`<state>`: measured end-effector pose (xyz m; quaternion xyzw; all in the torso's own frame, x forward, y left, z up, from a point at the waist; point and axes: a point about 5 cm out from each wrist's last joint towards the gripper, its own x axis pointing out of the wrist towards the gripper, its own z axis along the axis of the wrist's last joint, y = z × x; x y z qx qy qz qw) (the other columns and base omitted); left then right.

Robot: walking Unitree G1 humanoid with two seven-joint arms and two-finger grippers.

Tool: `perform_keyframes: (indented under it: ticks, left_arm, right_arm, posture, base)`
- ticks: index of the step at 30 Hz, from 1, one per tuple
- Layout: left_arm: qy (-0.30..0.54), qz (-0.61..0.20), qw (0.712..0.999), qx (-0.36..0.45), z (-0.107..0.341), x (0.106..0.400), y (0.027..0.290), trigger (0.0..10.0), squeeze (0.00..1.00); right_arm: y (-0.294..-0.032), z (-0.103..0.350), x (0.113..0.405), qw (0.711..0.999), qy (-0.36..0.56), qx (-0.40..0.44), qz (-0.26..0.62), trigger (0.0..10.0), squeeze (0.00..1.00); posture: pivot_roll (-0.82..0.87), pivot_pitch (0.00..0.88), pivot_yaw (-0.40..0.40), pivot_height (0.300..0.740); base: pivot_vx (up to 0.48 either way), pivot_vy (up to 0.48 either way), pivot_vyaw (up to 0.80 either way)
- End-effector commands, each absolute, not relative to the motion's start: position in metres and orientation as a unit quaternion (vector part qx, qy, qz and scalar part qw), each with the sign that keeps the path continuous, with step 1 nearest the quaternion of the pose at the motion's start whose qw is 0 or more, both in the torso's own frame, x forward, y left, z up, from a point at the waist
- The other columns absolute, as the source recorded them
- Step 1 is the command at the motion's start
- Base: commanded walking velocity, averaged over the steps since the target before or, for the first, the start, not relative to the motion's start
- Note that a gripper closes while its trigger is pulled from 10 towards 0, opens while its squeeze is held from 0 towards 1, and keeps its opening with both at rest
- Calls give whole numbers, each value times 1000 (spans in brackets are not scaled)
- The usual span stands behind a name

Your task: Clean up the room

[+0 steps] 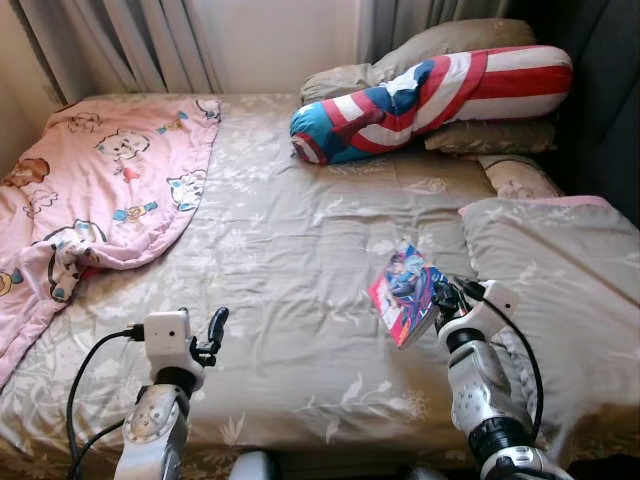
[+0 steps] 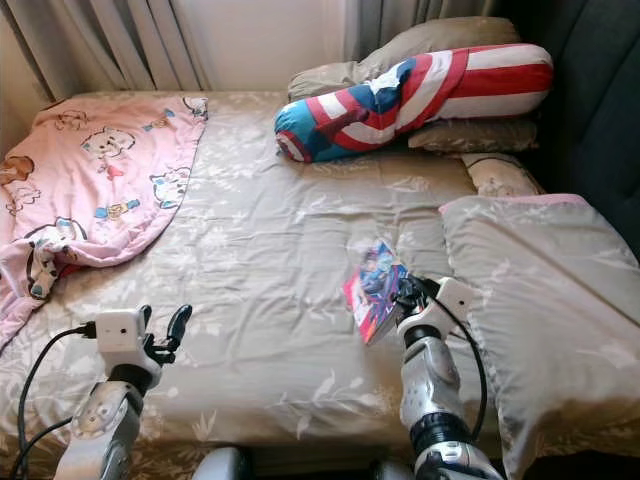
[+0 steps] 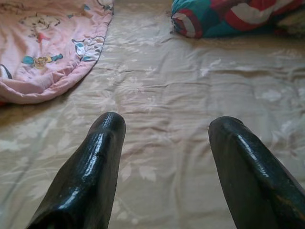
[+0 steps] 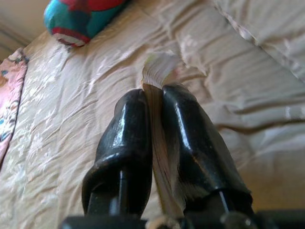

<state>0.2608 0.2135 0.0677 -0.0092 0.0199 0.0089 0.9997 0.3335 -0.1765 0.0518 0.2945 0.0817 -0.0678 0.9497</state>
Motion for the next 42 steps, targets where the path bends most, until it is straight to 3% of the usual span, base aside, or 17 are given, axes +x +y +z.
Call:
perform_keyframes:
  ticks: [1,10,19,35,41,42]
  left_arm:
    - [27,9,1000,2,70,254,221,10000,0]
    - [39,12,999,20,76,235,233,10000,0]
    - [52,1,998,38,87,222,237,10000,0]
    - [66,-3,997,40,89,223,236,10000,0]
    - [69,-8,997,38,88,223,231,10000,0]
    - [74,-9,997,37,87,220,231,10000,0]
  right_arm:
    - [-184,62,340,944,54,314,-83,10000,0]
    - [-190,58,342,909,56,398,-113,10000,0]
    - [-184,76,354,861,-12,504,-70,10000,0]
    - [-191,115,370,844,-108,525,-26,10000,0]
    - [-190,82,356,853,-41,514,-76,10000,0]
    - [-193,49,337,844,30,517,-139,10000,0]
  posture:
    - [103,147,46,648]
    - [160,183,82,648]
    - [187,218,117,648]
    - [167,214,124,648]
    - [175,223,125,648]
    - [171,229,125,648]
  base:
    - [0,0,0]
    - [0,0,0]
    - [0,0,0]
    - [0,0,0]
    - [0,0,0]
    - [0,0,0]
